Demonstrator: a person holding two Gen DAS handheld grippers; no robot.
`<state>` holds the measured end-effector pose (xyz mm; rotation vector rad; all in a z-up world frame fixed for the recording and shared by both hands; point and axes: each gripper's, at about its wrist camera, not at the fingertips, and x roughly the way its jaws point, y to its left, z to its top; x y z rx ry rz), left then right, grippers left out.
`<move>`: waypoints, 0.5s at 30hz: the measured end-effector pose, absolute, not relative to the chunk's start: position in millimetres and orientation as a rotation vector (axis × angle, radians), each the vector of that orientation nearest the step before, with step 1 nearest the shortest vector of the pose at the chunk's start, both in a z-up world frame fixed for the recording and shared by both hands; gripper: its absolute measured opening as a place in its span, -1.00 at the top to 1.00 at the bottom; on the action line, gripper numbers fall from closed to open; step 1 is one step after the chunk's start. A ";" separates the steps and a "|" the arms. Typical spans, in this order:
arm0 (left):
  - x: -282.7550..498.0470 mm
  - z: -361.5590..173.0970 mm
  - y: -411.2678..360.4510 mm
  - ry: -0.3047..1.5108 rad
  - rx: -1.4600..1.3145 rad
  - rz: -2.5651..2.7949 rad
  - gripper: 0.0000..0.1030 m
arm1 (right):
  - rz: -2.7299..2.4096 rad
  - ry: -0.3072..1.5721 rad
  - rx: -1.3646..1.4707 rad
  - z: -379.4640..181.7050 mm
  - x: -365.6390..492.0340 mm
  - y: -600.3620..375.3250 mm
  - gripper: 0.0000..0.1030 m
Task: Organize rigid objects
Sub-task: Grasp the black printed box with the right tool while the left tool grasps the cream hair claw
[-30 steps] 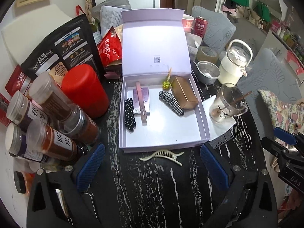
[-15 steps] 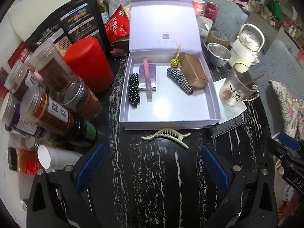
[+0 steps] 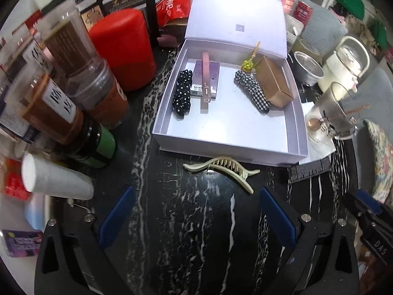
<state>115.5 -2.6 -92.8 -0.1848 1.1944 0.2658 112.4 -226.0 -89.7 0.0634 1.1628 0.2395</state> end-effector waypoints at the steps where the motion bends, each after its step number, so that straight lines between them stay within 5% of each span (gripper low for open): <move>1: 118.3 -96.7 -1.6 1.191 -0.202 0.266 -0.99 | 0.233 1.163 0.066 -93.7 115.3 -226.1 -0.10; 15: 145.3 -143.4 -1.7 1.193 -0.307 0.296 -0.99 | 0.122 1.258 0.234 -148.8 164.9 -230.5 -0.18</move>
